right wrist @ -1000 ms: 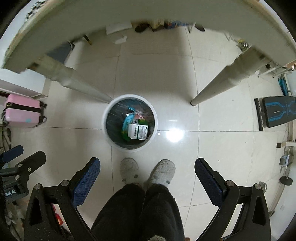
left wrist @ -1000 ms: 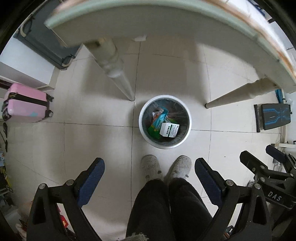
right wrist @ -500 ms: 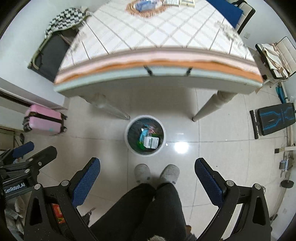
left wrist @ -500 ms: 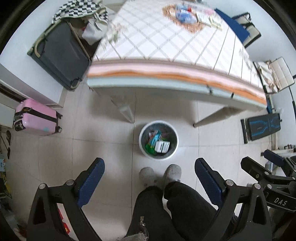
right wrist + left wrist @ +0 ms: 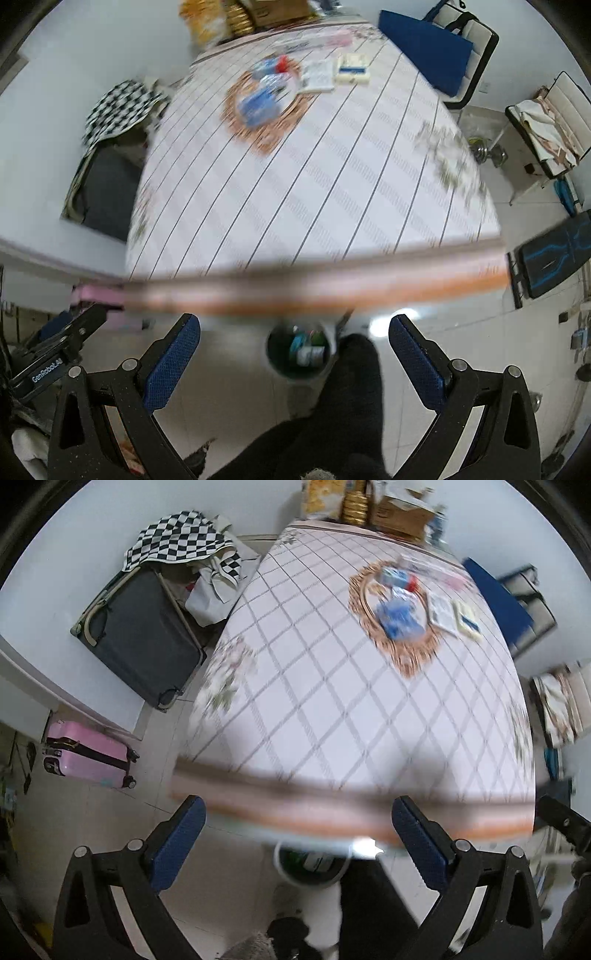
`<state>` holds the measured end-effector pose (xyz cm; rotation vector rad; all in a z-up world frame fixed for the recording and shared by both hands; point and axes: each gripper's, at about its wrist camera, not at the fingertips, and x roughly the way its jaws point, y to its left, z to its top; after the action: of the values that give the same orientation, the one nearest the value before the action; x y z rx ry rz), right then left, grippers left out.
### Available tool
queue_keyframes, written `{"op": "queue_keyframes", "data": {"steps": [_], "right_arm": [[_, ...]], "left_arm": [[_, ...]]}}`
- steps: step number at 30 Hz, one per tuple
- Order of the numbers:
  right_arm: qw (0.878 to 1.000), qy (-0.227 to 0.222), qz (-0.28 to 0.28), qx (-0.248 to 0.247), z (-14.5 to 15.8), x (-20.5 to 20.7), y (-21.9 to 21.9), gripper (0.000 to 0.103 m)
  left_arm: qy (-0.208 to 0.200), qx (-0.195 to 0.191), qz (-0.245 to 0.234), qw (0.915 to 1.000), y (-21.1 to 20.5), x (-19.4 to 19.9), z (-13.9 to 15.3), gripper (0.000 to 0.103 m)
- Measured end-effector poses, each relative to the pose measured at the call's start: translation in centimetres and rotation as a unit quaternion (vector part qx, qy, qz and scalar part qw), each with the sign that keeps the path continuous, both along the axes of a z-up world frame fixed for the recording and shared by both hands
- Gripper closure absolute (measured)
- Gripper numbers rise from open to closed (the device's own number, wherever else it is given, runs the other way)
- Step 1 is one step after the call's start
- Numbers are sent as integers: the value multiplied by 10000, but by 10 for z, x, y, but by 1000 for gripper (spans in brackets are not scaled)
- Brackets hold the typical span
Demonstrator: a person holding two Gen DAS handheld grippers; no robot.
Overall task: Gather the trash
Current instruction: 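Raise both open tools back over the table, then grasp the cream medicine box with the right tool while the left grasps the clear blue wrapper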
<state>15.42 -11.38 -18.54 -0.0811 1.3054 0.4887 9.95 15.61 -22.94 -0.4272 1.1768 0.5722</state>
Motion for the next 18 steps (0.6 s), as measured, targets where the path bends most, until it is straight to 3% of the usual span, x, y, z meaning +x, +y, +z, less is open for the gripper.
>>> {"op": "queue_keyframes", "data": {"steps": [5, 10, 12, 15, 18], "right_arm": [[9993, 134, -338, -61, -14, 148, 14, 0], [9967, 314, -729, -184, -47, 301, 36, 0], [9954, 431, -832, -182, -61, 341, 43, 0], [9945, 560, -872, -172, -82, 401, 59, 17], [9932, 737, -878, -215, -105, 441, 75, 18]], "left_arm": [[144, -287, 491, 9983, 23, 107, -11, 0], [426, -765, 802, 9929, 39, 225, -45, 0], [506, -1032, 841, 9898, 45, 265, -61, 0], [666, -1413, 905, 9836, 55, 315, -90, 1], [845, -1630, 881, 9791, 59, 350, -116, 1]]}}
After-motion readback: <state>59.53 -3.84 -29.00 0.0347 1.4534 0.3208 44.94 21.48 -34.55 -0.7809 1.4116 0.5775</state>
